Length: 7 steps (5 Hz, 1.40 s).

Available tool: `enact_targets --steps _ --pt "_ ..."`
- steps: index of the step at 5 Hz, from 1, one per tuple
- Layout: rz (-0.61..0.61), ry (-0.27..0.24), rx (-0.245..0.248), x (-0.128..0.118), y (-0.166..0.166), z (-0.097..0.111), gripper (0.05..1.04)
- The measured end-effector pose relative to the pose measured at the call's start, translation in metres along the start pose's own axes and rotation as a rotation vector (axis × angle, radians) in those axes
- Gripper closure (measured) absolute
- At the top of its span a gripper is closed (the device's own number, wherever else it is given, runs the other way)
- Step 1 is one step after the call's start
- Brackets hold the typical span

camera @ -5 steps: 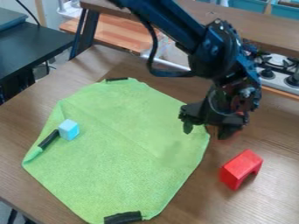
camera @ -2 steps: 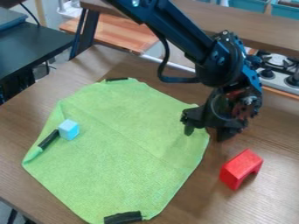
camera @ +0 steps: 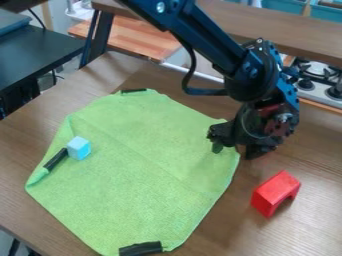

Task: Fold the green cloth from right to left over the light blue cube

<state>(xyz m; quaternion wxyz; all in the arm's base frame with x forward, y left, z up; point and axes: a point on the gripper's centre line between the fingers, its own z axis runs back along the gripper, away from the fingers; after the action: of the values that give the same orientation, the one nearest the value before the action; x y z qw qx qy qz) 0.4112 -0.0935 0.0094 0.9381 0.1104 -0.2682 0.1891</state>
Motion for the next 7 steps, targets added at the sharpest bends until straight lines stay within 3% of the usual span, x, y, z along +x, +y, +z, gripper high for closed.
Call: enact_targets --steps 1,2,3,4,6,7 --pt "0.02 -0.011 0.01 0.005 0.006 -0.005 0.443" --pt "0.019 -0.008 0.01 0.005 0.009 -0.007 0.766" --pt "0.009 0.004 -0.001 0.001 0.01 -0.007 0.944" --pt "0.038 0.022 0.0 0.007 0.025 -0.002 1.025" --pt "0.095 0.006 -0.088 0.034 0.049 0.038 1.034" --pt "0.116 0.02 -0.13 0.04 0.081 0.054 1.034"
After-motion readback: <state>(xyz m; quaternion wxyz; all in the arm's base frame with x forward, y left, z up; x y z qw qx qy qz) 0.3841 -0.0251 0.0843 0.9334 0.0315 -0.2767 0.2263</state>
